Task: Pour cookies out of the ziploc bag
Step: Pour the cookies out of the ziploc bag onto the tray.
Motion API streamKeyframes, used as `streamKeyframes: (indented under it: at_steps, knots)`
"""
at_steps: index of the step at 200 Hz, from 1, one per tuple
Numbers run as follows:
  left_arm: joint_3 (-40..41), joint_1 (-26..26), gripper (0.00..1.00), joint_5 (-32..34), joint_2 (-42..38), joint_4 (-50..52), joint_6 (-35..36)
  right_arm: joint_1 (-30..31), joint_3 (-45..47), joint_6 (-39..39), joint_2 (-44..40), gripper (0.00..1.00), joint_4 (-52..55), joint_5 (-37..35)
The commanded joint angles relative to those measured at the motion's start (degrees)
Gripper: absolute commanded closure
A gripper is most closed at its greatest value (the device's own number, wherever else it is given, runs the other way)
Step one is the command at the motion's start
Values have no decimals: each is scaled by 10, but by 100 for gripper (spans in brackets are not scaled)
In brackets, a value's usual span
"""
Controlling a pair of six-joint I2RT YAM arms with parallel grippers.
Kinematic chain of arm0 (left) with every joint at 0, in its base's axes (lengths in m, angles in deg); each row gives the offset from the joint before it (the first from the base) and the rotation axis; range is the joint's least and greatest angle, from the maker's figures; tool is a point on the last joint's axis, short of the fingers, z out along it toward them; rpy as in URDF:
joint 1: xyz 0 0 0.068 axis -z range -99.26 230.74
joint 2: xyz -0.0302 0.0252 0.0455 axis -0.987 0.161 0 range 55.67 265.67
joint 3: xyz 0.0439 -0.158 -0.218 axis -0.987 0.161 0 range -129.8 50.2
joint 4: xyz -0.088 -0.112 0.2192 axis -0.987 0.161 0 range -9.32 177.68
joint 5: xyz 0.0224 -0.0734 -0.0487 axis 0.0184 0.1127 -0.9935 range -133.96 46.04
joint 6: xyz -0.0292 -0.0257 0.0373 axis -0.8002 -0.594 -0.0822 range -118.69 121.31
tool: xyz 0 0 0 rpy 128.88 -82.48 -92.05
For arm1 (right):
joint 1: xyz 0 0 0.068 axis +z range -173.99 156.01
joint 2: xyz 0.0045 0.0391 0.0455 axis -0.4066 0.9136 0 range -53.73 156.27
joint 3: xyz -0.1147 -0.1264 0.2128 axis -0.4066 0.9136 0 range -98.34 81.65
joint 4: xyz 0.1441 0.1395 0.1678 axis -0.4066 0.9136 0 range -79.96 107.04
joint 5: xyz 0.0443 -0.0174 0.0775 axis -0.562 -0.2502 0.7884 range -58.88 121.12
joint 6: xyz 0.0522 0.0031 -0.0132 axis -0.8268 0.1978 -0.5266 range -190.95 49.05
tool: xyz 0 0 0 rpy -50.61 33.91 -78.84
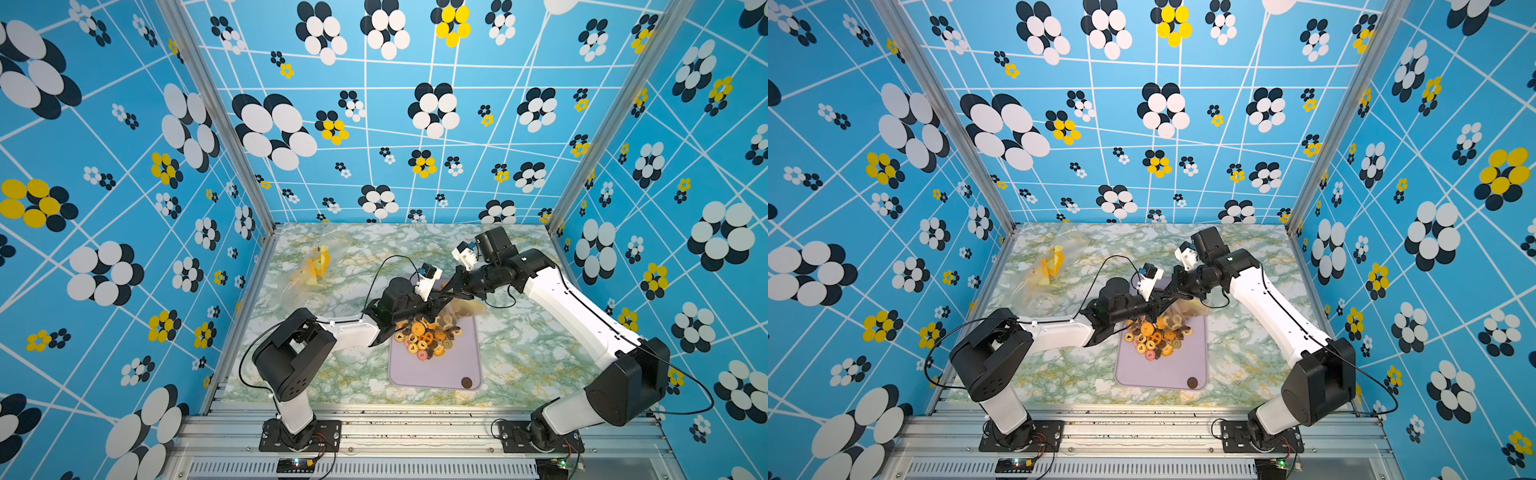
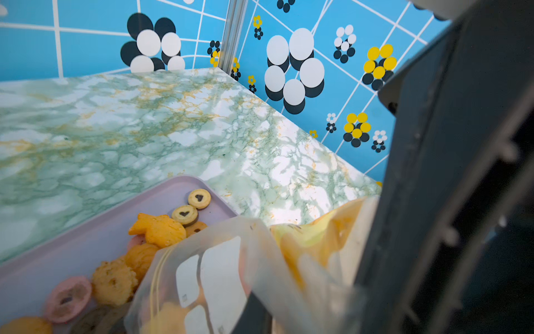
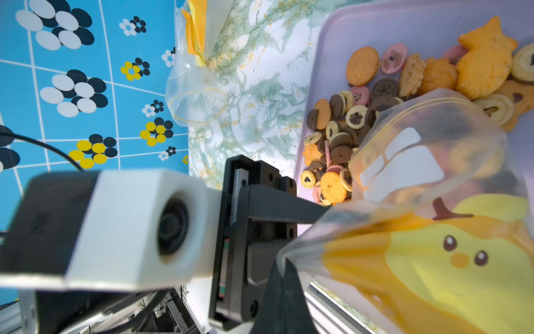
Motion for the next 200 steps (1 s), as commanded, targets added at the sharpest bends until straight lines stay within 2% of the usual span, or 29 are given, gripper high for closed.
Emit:
streamKeyframes:
  at_steps: [1,16,52,72,90,104,200]
  knots:
    - [9,-6,98,-7,7,-27,-12,-3,9,-8,-20,100,8,9]
    - [13,-5,100,-7,3,-26,-14,-5,9,-8,-21,99,10,-1]
    - [28,-5,100,-8,-17,-20,-19,-9,2,-9,-28,41,28,-60]
    - [41,-6,100,-6,-37,-13,-22,-12,2,-9,-37,18,32,-91]
    - [53,-5,100,-6,-60,-3,-26,-20,7,-10,-51,6,31,-118]
    - [66,-3,100,-1,-80,10,-28,-29,12,-10,-61,1,30,-130]
    - [145,7,100,-11,-174,77,-37,-64,61,-2,-87,1,21,-159]
